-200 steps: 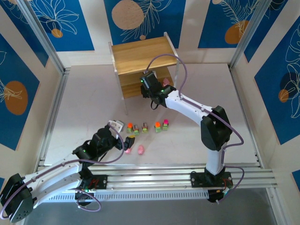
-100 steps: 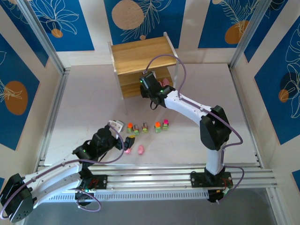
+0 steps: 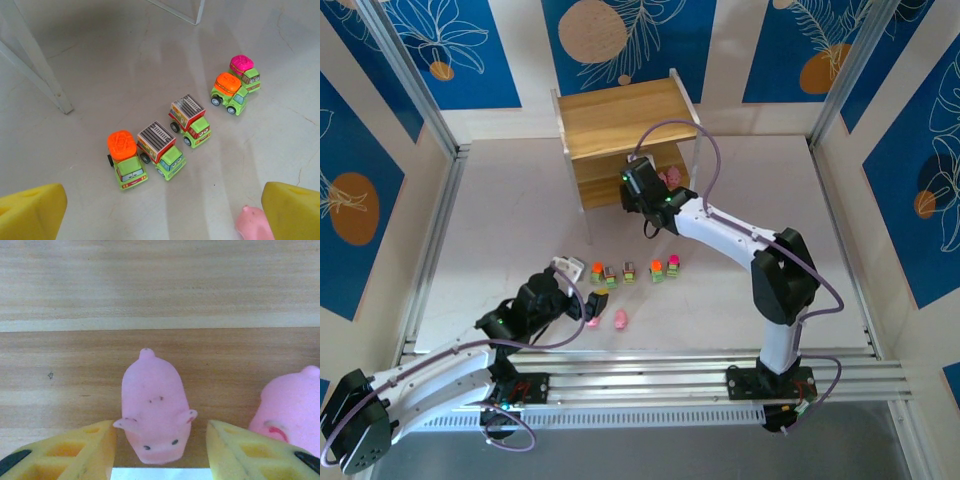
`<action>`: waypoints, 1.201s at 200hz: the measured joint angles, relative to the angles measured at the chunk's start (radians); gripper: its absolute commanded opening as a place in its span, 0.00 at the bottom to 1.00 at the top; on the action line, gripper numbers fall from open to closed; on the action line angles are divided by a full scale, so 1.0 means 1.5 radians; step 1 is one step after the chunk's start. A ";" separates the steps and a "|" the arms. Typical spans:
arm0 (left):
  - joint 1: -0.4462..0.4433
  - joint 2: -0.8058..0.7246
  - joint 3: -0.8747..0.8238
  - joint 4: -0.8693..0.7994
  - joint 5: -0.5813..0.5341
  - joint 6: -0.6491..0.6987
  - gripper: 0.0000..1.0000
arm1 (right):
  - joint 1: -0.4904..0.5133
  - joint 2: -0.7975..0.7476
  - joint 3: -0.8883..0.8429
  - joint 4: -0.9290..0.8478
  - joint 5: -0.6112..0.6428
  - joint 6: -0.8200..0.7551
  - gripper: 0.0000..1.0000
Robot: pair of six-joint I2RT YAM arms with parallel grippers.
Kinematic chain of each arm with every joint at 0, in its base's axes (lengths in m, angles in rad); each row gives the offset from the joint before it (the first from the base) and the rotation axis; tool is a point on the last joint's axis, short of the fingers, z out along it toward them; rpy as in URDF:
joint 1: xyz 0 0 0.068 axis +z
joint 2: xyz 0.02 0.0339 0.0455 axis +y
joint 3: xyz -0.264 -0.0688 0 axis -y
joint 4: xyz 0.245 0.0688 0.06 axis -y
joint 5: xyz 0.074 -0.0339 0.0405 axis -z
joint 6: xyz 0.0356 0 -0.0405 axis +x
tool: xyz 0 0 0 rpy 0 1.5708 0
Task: Place and organize the plastic toys onto the shelf
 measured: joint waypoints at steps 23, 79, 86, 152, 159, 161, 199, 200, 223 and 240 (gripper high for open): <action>0.000 0.002 0.000 0.000 0.001 0.000 1.00 | 0.003 -0.013 -0.008 0.002 0.000 0.000 0.52; 0.000 0.004 0.000 0.002 0.002 0.000 1.00 | 0.011 -0.031 -0.033 0.006 0.000 0.001 0.54; 0.000 0.004 0.000 0.002 0.002 0.000 1.00 | 0.012 -0.035 -0.038 0.006 0.000 0.002 0.54; 0.000 0.037 0.000 0.004 -0.005 -0.001 1.00 | 0.036 -0.120 -0.120 0.010 0.004 0.023 0.54; 0.000 0.041 0.000 0.004 -0.007 -0.001 1.00 | 0.041 -0.132 -0.135 0.012 0.006 0.028 0.54; 0.000 0.041 0.000 0.003 -0.007 -0.002 1.00 | 0.042 -0.136 -0.138 0.012 0.006 0.028 0.54; 0.000 0.040 0.000 0.002 -0.014 -0.005 1.00 | 0.069 -0.219 -0.230 0.011 0.017 0.051 0.54; 0.000 0.040 0.000 0.002 -0.014 -0.005 1.00 | 0.070 -0.223 -0.234 0.010 0.017 0.051 0.54; 0.000 0.027 0.000 0.002 -0.025 -0.007 0.94 | 0.081 -0.283 -0.293 0.003 0.025 0.064 0.54; -0.004 0.021 0.000 0.001 -0.039 -0.010 0.93 | 0.087 -0.322 -0.335 -0.002 0.028 0.072 0.54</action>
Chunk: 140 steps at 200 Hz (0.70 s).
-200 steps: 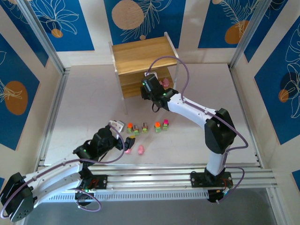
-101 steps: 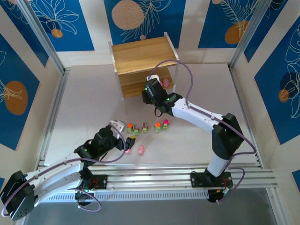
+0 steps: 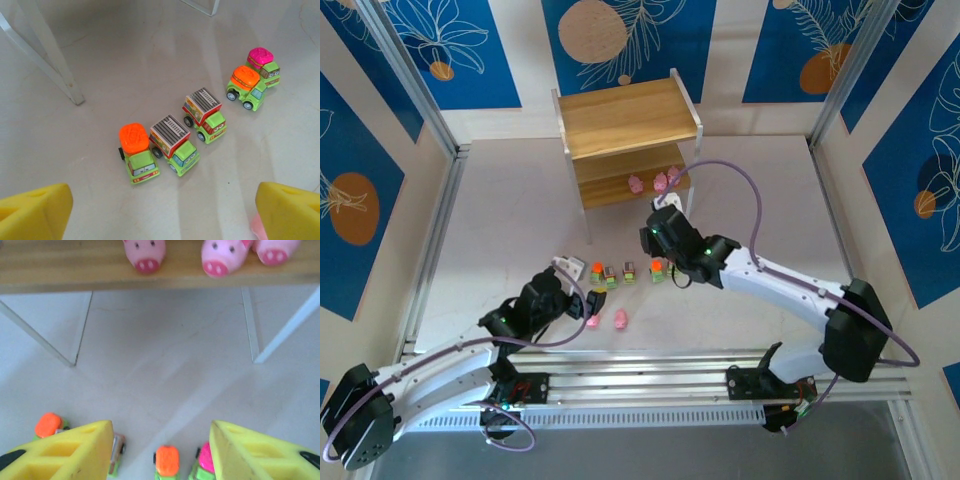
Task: Place and organize the plastic toys onto the shelf
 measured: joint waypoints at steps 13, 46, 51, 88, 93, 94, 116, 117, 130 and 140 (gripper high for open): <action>-0.014 0.002 0.001 -0.004 -0.020 -0.002 0.95 | 0.005 -0.023 -0.027 -0.003 0.005 0.002 0.54; -0.070 0.019 0.005 -0.021 -0.083 -0.042 0.93 | 0.017 -0.075 -0.099 -0.012 0.023 0.007 0.54; -0.082 0.019 0.005 -0.024 -0.096 -0.052 0.93 | 0.017 -0.084 -0.112 -0.014 0.025 0.007 0.54; -0.198 0.027 0.008 -0.048 -0.218 -0.134 0.92 | 0.017 -0.149 -0.186 -0.011 0.033 0.006 0.54; -0.217 0.032 0.010 -0.054 -0.239 -0.146 0.92 | 0.017 -0.155 -0.192 -0.011 0.033 0.006 0.54; -0.222 0.033 0.011 -0.056 -0.244 -0.149 0.92 | 0.017 -0.156 -0.193 -0.010 0.033 0.006 0.54; -0.295 0.068 0.038 -0.087 -0.332 -0.202 0.91 | 0.021 -0.169 -0.211 0.001 0.038 0.003 0.53; -0.297 0.070 0.039 -0.088 -0.334 -0.205 0.91 | 0.021 -0.169 -0.212 0.002 0.038 0.002 0.53; -0.335 0.102 0.066 -0.108 -0.384 -0.241 0.91 | 0.021 -0.176 -0.227 0.016 0.040 -0.002 0.53; -0.362 0.133 0.091 -0.126 -0.420 -0.271 0.91 | 0.021 -0.185 -0.242 0.026 0.040 -0.005 0.53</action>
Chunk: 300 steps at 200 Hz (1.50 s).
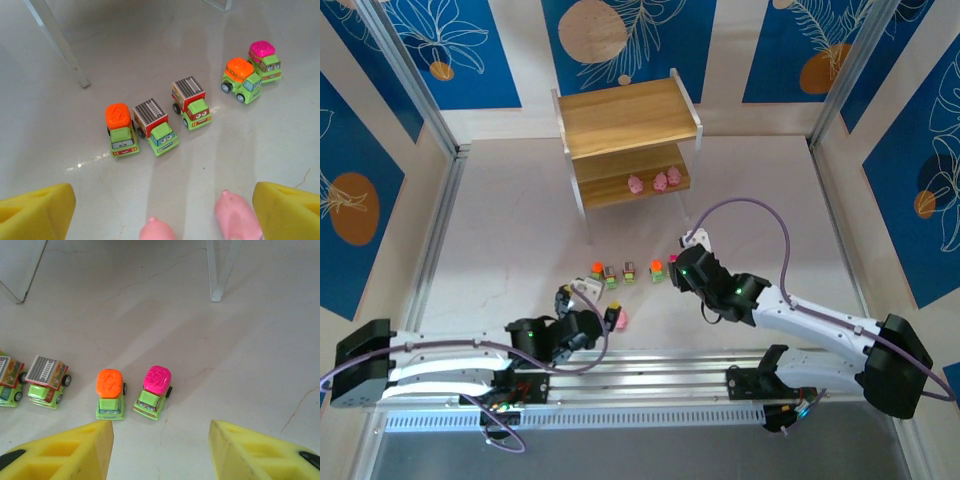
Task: Place and organize the plastic toys onto the shelf
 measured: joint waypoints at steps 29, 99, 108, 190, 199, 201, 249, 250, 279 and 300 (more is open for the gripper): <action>-0.054 0.108 0.083 -0.066 -0.072 -0.112 0.90 | -0.001 -0.027 -0.044 0.027 -0.004 -0.007 0.53; -0.107 0.279 0.183 -0.207 -0.120 -0.382 0.82 | -0.016 -0.035 -0.053 0.048 -0.031 -0.007 0.53; -0.112 0.292 0.193 -0.219 -0.123 -0.406 0.82 | -0.020 -0.035 -0.053 0.048 -0.034 -0.006 0.53; -0.127 0.349 0.206 -0.229 -0.098 -0.528 0.79 | -0.035 -0.045 -0.053 0.040 -0.057 0.002 0.52; -0.127 0.356 0.204 -0.223 -0.092 -0.531 0.79 | -0.035 -0.045 -0.053 0.039 -0.059 0.002 0.52; -0.127 0.357 0.204 -0.222 -0.090 -0.533 0.78 | -0.035 -0.045 -0.053 0.039 -0.059 0.002 0.52; -0.127 0.391 0.202 -0.192 -0.060 -0.547 0.77 | -0.036 -0.060 -0.053 0.028 -0.063 0.006 0.52; -0.127 0.391 0.202 -0.192 -0.060 -0.547 0.77 | -0.036 -0.060 -0.053 0.028 -0.063 0.006 0.52; -0.127 0.405 0.202 -0.184 -0.052 -0.558 0.77 | -0.036 -0.068 -0.053 0.027 -0.064 0.006 0.52; -0.125 0.418 0.202 -0.177 -0.046 -0.564 0.74 | -0.036 -0.069 -0.053 0.027 -0.064 0.006 0.52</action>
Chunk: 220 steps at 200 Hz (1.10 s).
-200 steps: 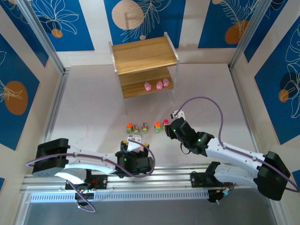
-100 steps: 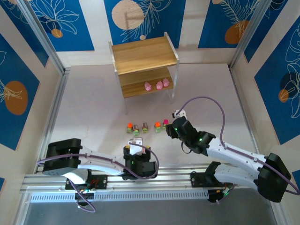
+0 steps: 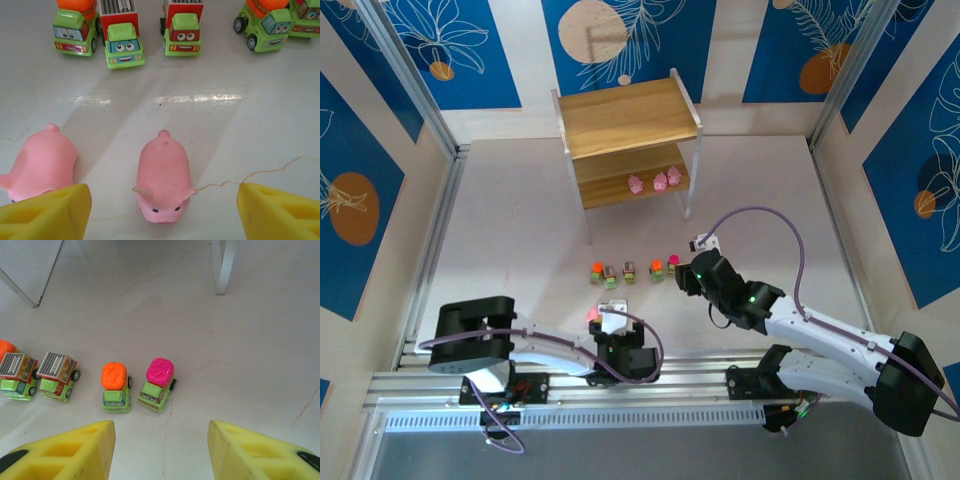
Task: Place and organize the plastic toys onto the shelf
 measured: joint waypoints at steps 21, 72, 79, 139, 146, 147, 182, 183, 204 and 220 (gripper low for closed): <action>0.002 0.008 0.000 0.002 0.002 -0.008 0.73 | 0.000 0.000 0.000 -0.001 0.000 0.000 0.48; 0.009 0.020 -0.002 0.008 0.006 -0.014 0.71 | -0.001 -0.012 0.000 -0.002 -0.005 0.006 0.42; 0.011 0.023 -0.003 0.010 0.006 -0.014 0.71 | -0.001 -0.013 0.000 -0.002 -0.005 0.006 0.41; 0.023 0.039 -0.017 0.050 0.012 -0.011 0.66 | -0.003 -0.013 0.000 -0.002 -0.008 0.008 0.38; 0.025 0.039 -0.019 0.056 0.012 -0.009 0.66 | -0.003 -0.013 0.000 -0.002 -0.008 0.008 0.37; 0.025 0.039 -0.020 0.056 0.013 -0.009 0.66 | -0.003 -0.013 0.000 -0.002 -0.008 0.008 0.37; 0.031 0.040 -0.024 0.083 0.016 0.007 0.62 | -0.004 -0.013 0.000 -0.002 -0.008 0.008 0.35; 0.031 0.040 -0.024 0.084 0.016 0.007 0.62 | -0.004 -0.013 0.000 -0.002 -0.008 0.008 0.35; 0.036 0.044 -0.025 0.101 0.018 0.020 0.60 | -0.004 -0.013 0.000 -0.002 -0.008 0.008 0.34; 0.039 0.046 -0.025 0.104 0.018 0.027 0.58 | -0.005 -0.013 0.000 -0.003 -0.008 0.008 0.33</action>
